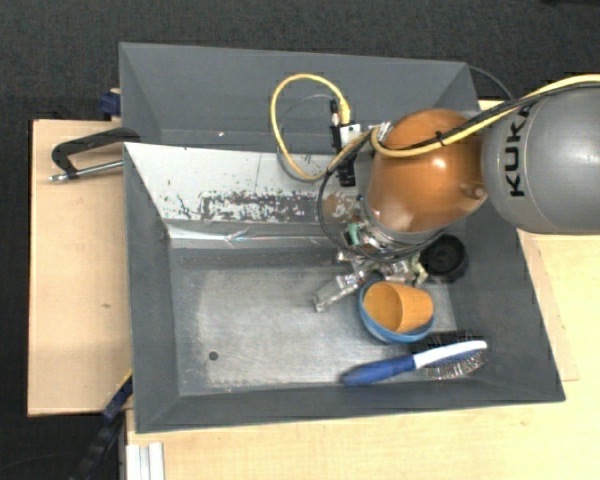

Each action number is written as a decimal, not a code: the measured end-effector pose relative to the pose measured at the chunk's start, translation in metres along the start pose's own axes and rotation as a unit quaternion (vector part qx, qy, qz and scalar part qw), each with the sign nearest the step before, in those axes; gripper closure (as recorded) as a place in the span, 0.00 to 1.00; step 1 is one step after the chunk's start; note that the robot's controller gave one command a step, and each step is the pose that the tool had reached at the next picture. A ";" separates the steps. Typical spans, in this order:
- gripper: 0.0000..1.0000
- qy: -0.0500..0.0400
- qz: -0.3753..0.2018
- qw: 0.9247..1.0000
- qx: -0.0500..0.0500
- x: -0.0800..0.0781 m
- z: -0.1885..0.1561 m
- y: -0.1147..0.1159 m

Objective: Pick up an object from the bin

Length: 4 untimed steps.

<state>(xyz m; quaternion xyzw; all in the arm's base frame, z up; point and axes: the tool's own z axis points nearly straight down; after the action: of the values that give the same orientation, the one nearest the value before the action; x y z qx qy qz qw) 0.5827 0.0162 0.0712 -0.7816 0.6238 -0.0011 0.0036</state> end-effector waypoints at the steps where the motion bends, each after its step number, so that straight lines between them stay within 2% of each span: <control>1: 0.00 0.000 0.002 1.000 0.000 -0.001 -0.002 -0.002; 2: 1.00 0.000 0.002 1.000 -0.001 -0.001 -0.002 -0.002; 3: 1.00 0.001 0.004 1.000 0.001 -0.002 -0.049 -0.004; 4: 1.00 0.000 0.006 1.000 0.000 -0.004 -0.061 -0.006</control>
Offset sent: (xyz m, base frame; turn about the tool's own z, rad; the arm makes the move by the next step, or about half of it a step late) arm 0.0000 0.0000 0.0000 0.0000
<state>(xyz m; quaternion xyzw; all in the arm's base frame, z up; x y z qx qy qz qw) 0.5875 0.0208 0.1322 -0.7777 0.6287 -0.0013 0.0033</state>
